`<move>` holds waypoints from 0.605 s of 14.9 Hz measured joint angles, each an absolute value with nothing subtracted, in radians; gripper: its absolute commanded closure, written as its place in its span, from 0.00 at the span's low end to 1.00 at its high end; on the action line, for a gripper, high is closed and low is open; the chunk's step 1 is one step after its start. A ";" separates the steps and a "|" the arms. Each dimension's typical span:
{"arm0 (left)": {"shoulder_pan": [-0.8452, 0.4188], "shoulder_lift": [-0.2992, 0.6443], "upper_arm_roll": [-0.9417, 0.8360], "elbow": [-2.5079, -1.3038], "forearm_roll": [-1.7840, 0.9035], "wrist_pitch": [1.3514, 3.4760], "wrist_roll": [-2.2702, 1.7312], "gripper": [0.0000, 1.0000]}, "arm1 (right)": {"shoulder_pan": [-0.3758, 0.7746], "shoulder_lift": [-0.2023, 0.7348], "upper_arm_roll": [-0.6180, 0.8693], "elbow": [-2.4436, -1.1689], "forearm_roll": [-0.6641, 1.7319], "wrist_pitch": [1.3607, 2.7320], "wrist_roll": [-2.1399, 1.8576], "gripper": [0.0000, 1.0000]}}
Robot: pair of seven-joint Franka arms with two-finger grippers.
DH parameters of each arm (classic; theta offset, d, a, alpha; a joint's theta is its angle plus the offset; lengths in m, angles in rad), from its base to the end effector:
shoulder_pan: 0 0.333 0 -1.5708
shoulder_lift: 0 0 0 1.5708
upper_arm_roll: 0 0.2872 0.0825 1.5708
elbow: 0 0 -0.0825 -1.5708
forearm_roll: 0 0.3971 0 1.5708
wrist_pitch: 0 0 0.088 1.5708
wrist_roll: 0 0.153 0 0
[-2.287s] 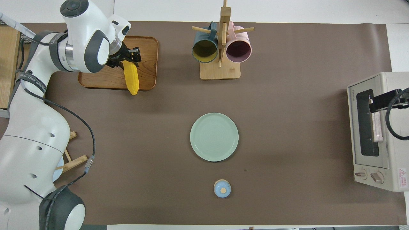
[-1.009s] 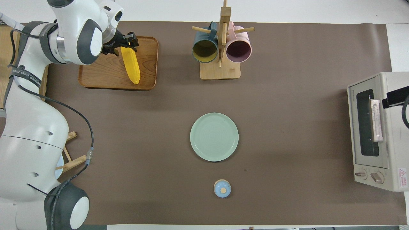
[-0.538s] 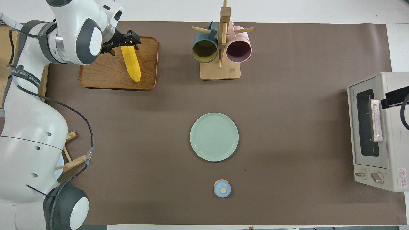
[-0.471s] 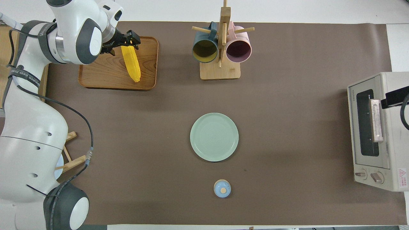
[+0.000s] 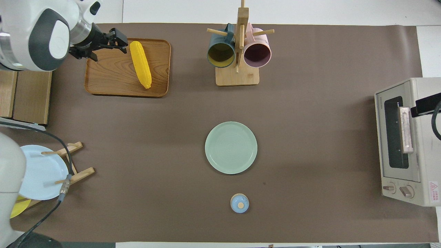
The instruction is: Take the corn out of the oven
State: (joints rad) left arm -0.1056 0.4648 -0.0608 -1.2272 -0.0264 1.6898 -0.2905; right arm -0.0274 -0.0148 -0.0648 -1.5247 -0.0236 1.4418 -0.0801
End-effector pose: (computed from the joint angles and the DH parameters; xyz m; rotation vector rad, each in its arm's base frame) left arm 0.6852 -0.1115 0.4341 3.0829 0.2063 -0.0207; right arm 0.5443 -0.0544 0.5693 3.1230 -0.0223 -0.1091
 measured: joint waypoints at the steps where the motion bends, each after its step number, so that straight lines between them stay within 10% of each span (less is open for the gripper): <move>1: -0.094 0.418 -0.060 -1.261 -0.026 1.655 -0.263 0.00 | -0.027 -0.015 -0.065 -1.525 -0.024 1.442 -0.080 0.00; 9: -0.031 0.098 -0.061 -1.494 -0.026 1.474 -0.147 0.00 | -0.027 -0.015 -0.065 -1.525 -0.024 1.442 -0.080 0.00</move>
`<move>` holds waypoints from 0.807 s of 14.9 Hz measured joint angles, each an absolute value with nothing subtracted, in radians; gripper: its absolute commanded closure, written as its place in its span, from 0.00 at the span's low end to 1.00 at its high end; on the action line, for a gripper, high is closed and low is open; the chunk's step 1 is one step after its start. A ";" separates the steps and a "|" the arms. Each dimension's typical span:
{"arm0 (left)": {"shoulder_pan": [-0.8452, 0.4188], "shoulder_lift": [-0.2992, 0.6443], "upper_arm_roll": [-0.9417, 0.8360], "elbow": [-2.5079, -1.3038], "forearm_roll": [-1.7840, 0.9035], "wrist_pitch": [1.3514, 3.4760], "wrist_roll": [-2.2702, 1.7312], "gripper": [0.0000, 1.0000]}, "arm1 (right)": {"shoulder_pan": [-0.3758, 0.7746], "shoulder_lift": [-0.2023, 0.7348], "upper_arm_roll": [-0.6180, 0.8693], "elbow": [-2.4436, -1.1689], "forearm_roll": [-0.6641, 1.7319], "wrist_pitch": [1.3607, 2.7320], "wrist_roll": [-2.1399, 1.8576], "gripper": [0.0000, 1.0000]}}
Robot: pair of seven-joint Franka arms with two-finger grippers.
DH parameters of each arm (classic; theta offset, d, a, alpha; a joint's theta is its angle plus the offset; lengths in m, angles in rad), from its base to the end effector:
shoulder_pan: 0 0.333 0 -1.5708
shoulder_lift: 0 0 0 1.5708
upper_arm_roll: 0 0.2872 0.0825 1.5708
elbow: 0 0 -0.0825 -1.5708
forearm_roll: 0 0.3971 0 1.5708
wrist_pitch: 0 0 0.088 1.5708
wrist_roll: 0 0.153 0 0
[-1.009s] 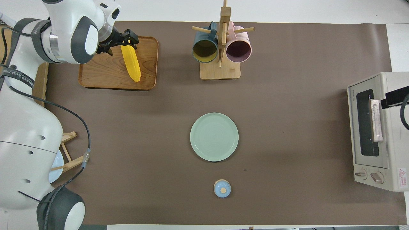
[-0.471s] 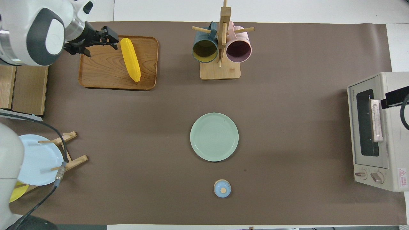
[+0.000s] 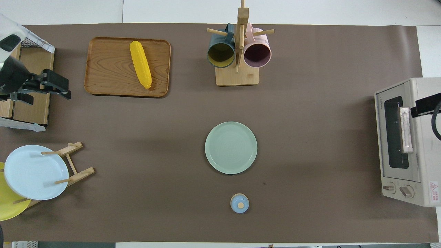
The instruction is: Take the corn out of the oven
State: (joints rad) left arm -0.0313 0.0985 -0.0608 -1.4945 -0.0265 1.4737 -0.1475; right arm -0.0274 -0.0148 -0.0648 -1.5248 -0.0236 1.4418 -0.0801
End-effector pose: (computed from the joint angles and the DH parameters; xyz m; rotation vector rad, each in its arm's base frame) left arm 0.5756 -0.0561 0.5222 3.1166 0.0847 -0.1906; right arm 0.5443 -0.0544 0.5692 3.1230 -0.0223 -0.1092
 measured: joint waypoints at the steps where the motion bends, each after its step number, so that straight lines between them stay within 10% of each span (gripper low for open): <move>1: -0.033 0.044 -0.063 -1.543 -0.026 1.466 -0.147 0.00 | -0.027 -0.015 -0.065 -1.525 -0.024 1.442 -0.080 0.00; 12: -0.047 -0.121 -0.073 -1.712 -0.037 1.461 -0.158 0.00 | -0.027 -0.015 -0.065 -1.525 -0.024 1.442 -0.080 0.00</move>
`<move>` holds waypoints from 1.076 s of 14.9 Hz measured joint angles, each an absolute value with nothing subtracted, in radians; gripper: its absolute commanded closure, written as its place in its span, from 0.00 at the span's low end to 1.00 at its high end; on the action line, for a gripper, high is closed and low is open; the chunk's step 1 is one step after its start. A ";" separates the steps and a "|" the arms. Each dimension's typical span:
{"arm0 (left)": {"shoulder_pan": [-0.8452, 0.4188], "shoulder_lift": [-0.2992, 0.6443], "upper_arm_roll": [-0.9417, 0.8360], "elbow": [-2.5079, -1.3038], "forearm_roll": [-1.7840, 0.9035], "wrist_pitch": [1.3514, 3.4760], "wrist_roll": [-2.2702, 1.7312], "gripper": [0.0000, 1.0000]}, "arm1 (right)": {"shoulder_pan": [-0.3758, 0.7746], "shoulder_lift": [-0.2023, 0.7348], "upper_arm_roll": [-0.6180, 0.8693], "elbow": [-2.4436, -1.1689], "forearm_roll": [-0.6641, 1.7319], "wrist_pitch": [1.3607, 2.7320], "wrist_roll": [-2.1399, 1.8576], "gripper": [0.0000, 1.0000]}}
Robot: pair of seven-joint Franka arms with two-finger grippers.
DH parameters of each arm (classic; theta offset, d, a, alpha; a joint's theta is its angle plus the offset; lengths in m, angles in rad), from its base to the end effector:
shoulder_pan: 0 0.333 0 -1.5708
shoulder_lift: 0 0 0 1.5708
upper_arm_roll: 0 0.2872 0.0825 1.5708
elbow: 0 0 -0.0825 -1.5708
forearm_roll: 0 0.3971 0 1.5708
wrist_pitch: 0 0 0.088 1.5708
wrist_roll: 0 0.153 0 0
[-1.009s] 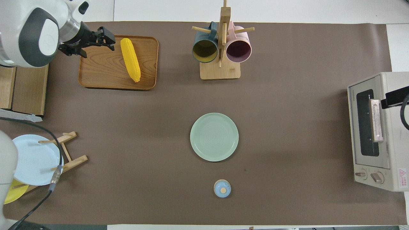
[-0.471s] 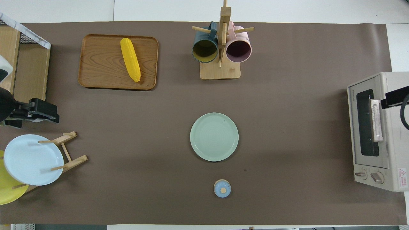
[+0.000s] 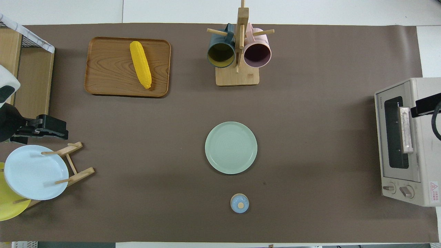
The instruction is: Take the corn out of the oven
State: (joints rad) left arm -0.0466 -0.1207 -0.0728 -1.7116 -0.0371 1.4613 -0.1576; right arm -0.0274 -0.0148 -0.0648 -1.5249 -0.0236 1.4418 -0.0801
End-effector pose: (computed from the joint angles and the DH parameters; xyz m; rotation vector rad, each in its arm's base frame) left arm 0.5090 -0.0687 0.5393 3.1240 0.0588 -0.2074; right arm 0.5443 -0.0544 0.5692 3.1230 -0.0223 -0.1094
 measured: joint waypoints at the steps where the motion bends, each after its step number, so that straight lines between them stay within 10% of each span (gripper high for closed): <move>1: -0.047 -0.119 -0.073 -1.712 -0.045 1.481 -0.168 0.00 | -0.027 -0.015 -0.065 -1.525 -0.024 1.442 -0.080 0.00; 16: -0.051 -0.080 -0.090 -1.655 -0.048 1.441 -0.177 0.00 | -0.027 -0.015 -0.065 -1.525 -0.024 1.442 -0.080 0.00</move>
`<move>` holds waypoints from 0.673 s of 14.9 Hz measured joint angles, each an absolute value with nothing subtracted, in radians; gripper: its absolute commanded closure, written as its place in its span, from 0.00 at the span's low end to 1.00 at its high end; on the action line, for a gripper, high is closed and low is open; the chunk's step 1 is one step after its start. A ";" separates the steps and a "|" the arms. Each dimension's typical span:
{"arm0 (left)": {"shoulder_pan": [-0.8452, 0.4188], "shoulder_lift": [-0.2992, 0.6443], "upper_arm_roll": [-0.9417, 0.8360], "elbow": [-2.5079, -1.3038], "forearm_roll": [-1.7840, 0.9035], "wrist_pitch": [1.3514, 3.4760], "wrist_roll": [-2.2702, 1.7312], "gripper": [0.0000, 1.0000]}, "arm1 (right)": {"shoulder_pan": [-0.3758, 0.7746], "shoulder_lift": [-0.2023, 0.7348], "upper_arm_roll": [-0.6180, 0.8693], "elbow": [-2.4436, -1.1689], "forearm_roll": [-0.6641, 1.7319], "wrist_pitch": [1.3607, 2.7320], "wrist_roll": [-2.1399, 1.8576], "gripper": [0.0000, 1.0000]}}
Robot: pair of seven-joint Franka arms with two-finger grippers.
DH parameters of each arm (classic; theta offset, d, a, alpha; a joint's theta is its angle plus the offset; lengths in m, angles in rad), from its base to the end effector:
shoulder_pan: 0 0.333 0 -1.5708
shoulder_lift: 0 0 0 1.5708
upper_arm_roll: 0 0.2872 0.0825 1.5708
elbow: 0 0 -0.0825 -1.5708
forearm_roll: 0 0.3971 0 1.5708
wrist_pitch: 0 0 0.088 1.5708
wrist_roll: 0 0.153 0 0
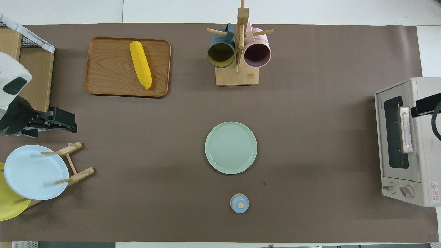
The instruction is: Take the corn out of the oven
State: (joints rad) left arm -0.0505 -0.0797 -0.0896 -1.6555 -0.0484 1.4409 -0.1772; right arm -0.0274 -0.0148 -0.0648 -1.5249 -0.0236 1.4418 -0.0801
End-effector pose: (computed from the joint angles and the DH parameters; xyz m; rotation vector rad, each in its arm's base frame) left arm 0.5172 -0.0823 0.5429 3.1141 0.0543 -0.2184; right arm 0.5443 -0.0544 0.5692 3.1230 -0.0223 -0.1094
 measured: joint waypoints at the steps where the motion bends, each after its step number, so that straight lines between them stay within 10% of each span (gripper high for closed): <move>1: -0.051 -0.078 -0.090 -1.648 -0.048 1.437 -0.177 0.00 | -0.027 -0.015 -0.065 -1.525 -0.024 1.442 -0.080 0.00; 10: -0.051 -0.075 -0.091 -1.640 -0.048 1.435 -0.180 0.00 | -0.027 -0.015 -0.065 -1.525 -0.024 1.442 -0.080 0.00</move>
